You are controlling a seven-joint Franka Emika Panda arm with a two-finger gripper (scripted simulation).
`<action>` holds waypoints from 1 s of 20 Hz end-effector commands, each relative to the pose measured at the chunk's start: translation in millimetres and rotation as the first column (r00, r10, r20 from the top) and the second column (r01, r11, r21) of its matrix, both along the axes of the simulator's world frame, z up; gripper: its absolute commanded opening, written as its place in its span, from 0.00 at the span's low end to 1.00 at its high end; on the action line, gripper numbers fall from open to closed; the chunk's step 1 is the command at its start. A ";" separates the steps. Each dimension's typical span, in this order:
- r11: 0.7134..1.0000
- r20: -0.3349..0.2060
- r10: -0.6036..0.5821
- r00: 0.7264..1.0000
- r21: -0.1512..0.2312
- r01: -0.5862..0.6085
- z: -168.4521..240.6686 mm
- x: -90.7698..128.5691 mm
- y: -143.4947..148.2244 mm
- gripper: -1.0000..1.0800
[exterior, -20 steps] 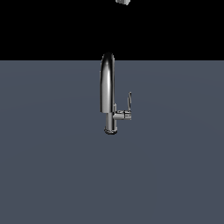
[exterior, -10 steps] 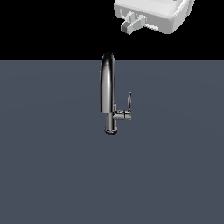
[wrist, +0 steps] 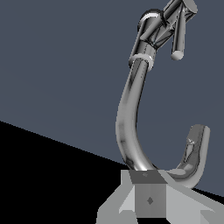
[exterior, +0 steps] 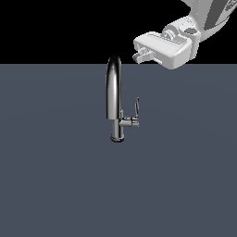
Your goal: Turn on the faucet by rotating a designated handle.
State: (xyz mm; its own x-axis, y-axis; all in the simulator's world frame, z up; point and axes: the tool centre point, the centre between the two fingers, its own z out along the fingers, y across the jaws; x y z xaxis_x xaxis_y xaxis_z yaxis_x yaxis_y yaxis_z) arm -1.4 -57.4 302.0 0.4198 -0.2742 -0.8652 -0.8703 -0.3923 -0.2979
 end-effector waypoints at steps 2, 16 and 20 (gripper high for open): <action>0.994 -0.077 -0.077 0.994 0.074 0.082 -26.7 12.2 -6.0 0.00; 0.891 -0.357 -0.274 0.893 0.256 0.376 -122.1 33.8 -12.4 0.00; 0.868 -0.395 -0.292 0.871 0.272 0.414 -135.1 34.6 -11.1 0.00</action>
State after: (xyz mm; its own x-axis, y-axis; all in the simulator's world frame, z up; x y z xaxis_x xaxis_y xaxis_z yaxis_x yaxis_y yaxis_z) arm 32.5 -69.1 171.1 0.0356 -0.0261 -0.9990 -0.9992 0.0193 -0.0361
